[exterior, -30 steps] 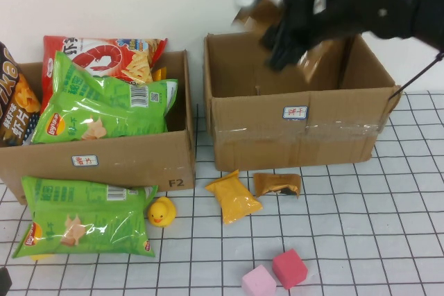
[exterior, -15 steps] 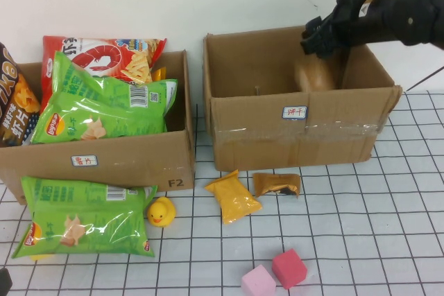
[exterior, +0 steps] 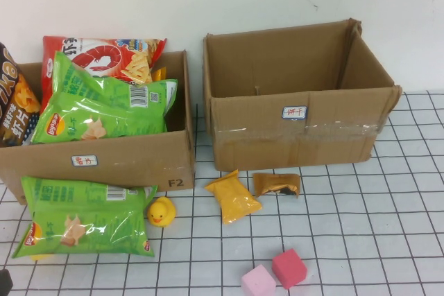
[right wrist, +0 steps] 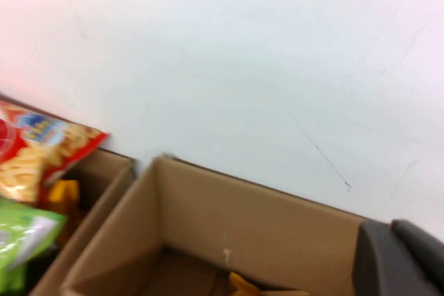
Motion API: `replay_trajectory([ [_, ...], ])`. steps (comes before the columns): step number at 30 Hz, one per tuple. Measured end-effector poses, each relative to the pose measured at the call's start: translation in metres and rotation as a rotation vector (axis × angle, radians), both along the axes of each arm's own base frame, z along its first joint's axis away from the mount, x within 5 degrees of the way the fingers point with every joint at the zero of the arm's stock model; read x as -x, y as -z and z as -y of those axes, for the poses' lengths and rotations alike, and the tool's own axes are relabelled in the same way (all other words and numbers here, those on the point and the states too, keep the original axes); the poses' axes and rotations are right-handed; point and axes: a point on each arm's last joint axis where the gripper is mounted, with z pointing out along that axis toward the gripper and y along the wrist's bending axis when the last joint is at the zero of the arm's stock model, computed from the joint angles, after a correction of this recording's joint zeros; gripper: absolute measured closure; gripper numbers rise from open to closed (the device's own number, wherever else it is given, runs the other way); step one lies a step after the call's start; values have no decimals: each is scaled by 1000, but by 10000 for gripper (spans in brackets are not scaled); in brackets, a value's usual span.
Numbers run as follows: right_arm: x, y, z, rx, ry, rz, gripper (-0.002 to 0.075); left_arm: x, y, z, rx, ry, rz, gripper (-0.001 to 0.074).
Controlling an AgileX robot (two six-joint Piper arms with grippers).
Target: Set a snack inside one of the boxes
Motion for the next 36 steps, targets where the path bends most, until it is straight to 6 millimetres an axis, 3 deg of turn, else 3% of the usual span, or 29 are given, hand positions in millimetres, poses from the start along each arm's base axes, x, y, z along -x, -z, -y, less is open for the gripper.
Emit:
replay_trajectory([
  [5, 75, -9, 23, -35, -6, 80, 726, 0, 0, 0, 0, 0, 0, 736],
  [10, 148, -2, 48, -3, -21, 161, 726, 0, 0, 0, -7, 2, 2, 736],
  [16, 220, 29, 73, 33, -35, 229, 727, 0, 0, 0, -7, 2, 2, 736],
  [17, 242, 43, 81, 47, -38, 236, 727, 0, 0, 0, -7, 2, 2, 736],
  [19, 258, 59, 87, 48, -30, 230, 727, 0, 0, 0, -7, 2, 2, 736],
  [25, 279, 115, 99, 60, 16, 224, 727, 0, 0, 0, -9, 3, 3, 736],
  [36, 279, 190, 100, -25, 58, 189, 727, 0, 0, 0, -9, 3, 2, 736],
])
